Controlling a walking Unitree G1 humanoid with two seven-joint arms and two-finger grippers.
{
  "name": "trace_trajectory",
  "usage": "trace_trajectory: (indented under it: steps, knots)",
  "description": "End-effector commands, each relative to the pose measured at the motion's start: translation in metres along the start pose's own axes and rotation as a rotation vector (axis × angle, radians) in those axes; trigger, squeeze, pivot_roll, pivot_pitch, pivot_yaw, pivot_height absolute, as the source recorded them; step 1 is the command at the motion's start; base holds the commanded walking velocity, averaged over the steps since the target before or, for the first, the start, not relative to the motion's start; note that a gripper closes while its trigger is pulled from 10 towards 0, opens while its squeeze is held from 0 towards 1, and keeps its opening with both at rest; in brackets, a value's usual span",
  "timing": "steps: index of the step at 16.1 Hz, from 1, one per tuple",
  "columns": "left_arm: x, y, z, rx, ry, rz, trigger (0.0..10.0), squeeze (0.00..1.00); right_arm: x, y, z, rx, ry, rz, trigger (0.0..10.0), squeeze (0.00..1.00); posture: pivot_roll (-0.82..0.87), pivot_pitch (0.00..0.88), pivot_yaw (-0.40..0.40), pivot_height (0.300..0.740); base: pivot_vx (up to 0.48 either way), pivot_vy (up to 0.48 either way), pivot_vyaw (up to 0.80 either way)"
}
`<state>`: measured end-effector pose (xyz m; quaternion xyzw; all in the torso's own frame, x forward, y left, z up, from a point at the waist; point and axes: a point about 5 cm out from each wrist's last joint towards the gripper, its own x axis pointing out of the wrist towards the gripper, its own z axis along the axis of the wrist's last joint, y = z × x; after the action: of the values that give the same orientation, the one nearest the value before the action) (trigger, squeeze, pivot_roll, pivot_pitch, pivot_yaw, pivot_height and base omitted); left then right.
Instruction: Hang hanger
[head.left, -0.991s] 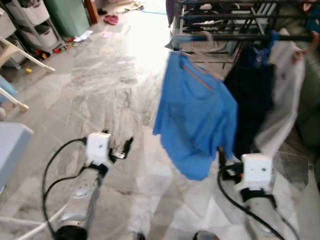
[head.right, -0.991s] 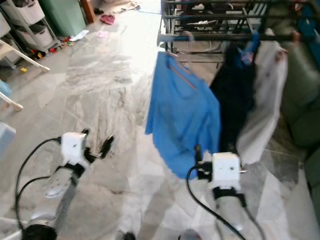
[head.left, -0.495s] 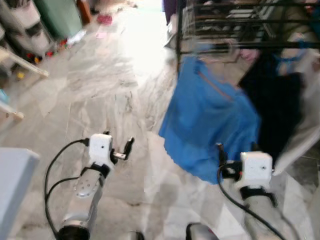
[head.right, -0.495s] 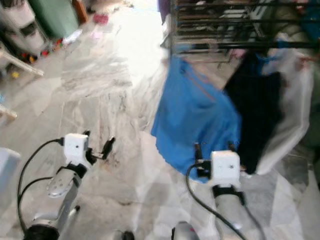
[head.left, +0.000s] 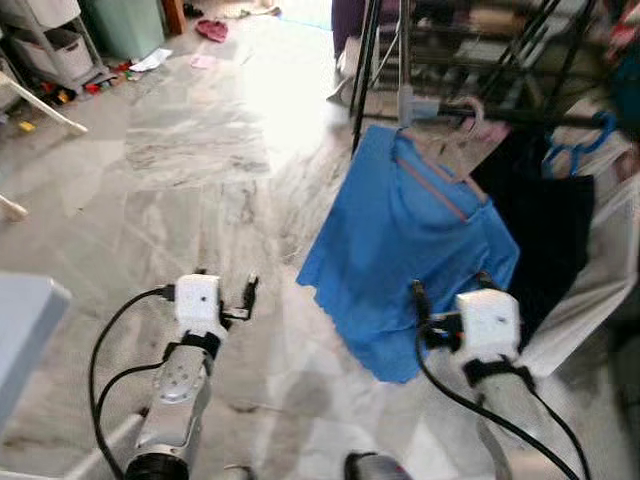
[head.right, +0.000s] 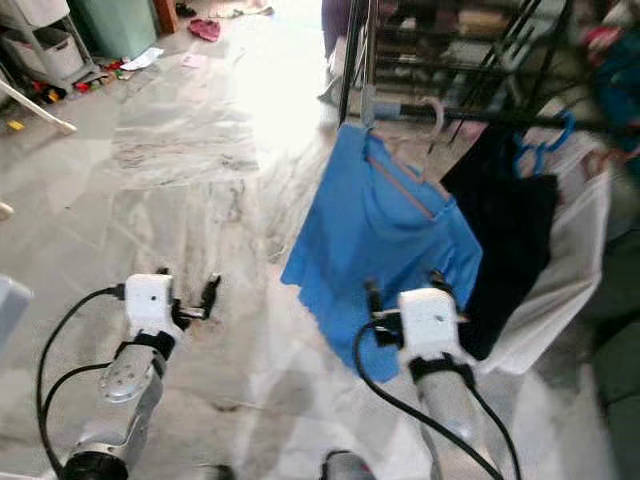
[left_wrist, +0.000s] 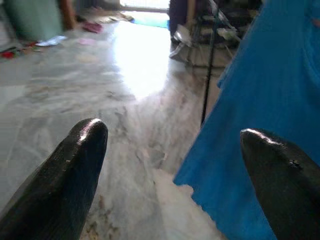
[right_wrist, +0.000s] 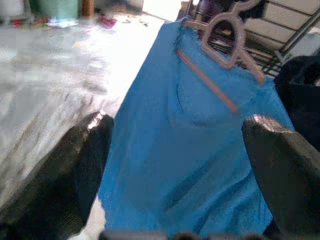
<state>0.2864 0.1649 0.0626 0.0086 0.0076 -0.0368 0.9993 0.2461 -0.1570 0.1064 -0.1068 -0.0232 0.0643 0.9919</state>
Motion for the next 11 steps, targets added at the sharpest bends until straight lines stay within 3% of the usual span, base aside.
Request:
trace_trajectory:
  steps: [1, 5, 10, 11]
  knots:
    - [-0.005, 0.001, -0.007, 0.005, 0.019, 0.024, 10.0, 0.00, 0.001, 0.002, -0.003, 0.003, 0.019, 0.024, 10.0, 0.00, -0.16, 0.133, -0.114, 0.740, 0.000, 0.000, 0.00]
    - [-0.012, 0.007, -0.011, 0.005, 0.026, 0.030, 10.0, 0.00, 0.008, 0.009, -0.007, 0.011, 0.015, 0.044, 10.0, 0.00, -0.13, 0.137, -0.060, 0.740, 0.000, 0.000, 0.00]
    - [-0.004, 0.008, -0.010, 0.023, 0.045, -0.021, 10.0, 0.00, 0.006, 0.000, -0.007, 0.004, 0.005, -0.071, 10.0, 0.00, -0.19, 0.155, -0.002, 0.740, 0.000, 0.000, 0.00]
    - [-0.001, 0.009, -0.009, 0.010, 0.044, -0.024, 10.0, 0.00, 0.006, -0.004, -0.007, 0.007, 0.005, -0.092, 10.0, 0.00, -0.17, 0.134, -0.022, 0.740, 0.000, 0.000, 0.00]
